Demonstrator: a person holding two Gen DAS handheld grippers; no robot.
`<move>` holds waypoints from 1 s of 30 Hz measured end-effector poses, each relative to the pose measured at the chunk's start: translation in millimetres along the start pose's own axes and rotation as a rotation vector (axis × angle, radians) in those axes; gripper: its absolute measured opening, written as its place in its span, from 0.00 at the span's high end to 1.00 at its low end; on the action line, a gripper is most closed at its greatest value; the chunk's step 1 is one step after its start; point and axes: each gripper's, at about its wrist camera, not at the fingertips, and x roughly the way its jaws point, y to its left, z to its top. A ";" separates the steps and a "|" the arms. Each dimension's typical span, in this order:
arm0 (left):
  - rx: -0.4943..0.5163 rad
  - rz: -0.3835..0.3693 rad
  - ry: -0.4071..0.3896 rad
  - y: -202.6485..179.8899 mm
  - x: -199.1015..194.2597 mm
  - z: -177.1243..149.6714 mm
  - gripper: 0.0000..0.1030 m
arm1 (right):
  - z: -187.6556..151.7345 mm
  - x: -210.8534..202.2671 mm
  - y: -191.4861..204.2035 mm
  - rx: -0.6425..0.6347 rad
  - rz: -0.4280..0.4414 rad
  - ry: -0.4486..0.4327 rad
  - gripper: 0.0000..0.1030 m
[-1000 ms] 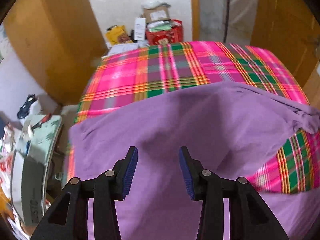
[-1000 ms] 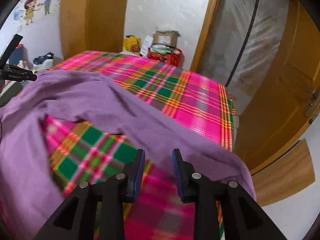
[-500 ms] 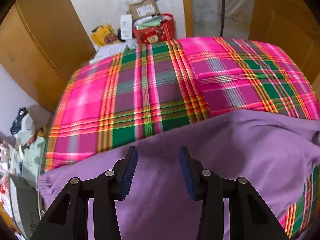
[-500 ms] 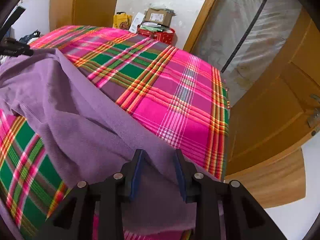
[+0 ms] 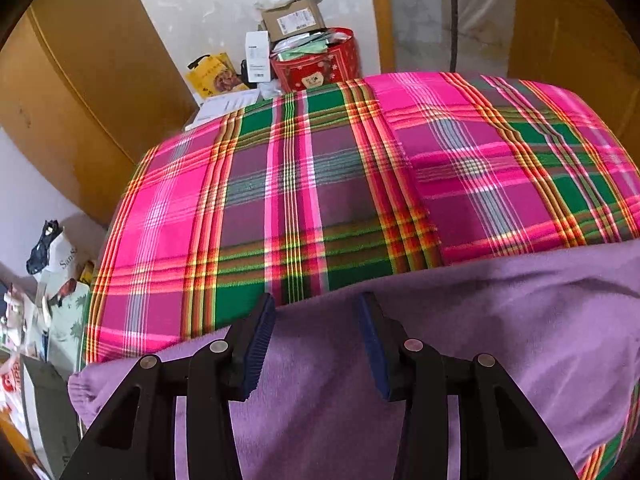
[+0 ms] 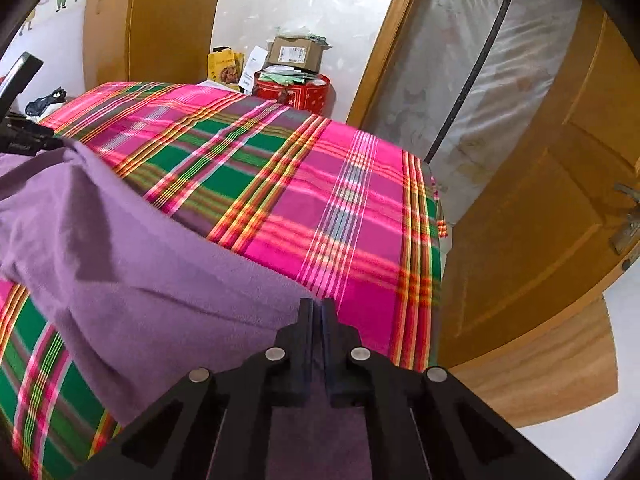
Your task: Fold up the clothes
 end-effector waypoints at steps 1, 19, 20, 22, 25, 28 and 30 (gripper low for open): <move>-0.006 0.001 -0.001 0.4 0.7 0.0 0.53 | 2.3 3.0 -2.2 0.008 -0.007 -0.001 0.96; 0.232 -0.194 -0.098 -70.1 -91.8 -86.1 0.52 | -90.5 -89.2 -54.7 0.196 0.015 -0.021 0.71; 0.251 -0.202 -0.102 -76.4 -96.8 -91.0 0.51 | -101.3 -92.3 -57.5 0.211 0.005 -0.013 0.70; 0.290 -0.219 -0.110 -89.0 -106.7 -100.9 0.51 | -120.2 -93.3 -62.7 0.231 0.014 0.012 0.69; 0.337 -0.212 -0.096 -105.5 -106.4 -105.6 0.51 | -133.5 -84.5 -59.2 0.229 0.005 0.046 0.69; 0.343 -0.225 -0.058 -111.8 -99.1 -105.2 0.51 | -132.3 -72.6 -59.0 0.228 0.005 0.043 0.69; 0.356 -0.225 -0.047 -116.5 -95.5 -106.3 0.50 | -129.7 -66.4 -62.7 0.244 0.017 0.032 0.69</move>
